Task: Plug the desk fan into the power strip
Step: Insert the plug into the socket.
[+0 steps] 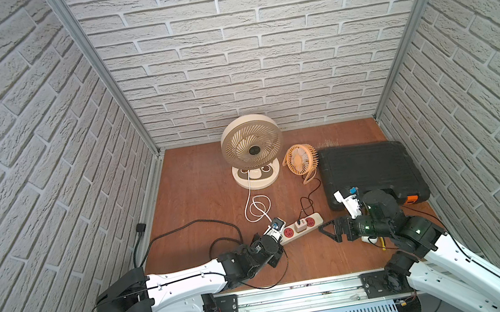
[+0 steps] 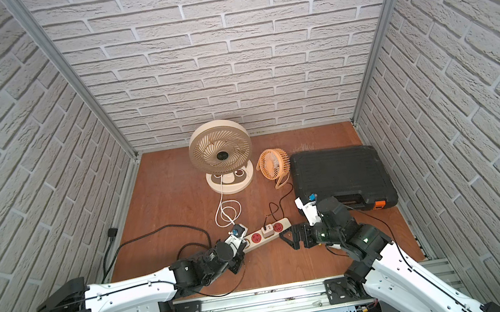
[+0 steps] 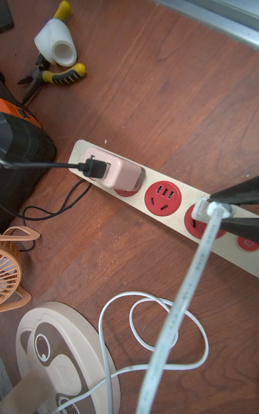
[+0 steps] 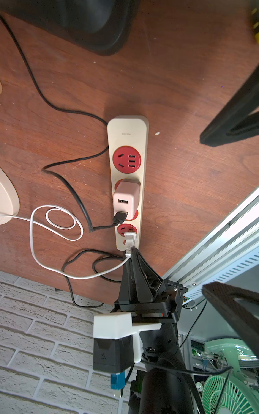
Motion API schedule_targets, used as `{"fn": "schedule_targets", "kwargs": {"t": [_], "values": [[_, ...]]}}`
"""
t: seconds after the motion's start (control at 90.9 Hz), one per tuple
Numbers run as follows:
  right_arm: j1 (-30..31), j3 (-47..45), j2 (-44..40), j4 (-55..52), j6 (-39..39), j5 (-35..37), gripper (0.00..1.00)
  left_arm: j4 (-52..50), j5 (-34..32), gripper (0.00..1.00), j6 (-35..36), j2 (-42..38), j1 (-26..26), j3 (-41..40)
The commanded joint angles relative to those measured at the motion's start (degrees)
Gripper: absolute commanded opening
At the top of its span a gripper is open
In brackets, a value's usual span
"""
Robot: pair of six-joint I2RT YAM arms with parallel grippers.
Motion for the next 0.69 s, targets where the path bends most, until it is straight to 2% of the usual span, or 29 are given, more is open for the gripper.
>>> {"fn": "schedule_targets", "kwargs": {"t": [0.0,0.682], "values": [[-0.4,0.5,0.8,3.1,-1.2,-2.7,0.99,-8.7,3.0,0.00,-1.6,3.7,-0.7,-2.8],[-0.4,1.0,4.7,3.7,-3.4,-4.4,0.99,-6.0,2.9,0.00,-6.8,10.5,-2.9,-4.3]]}}
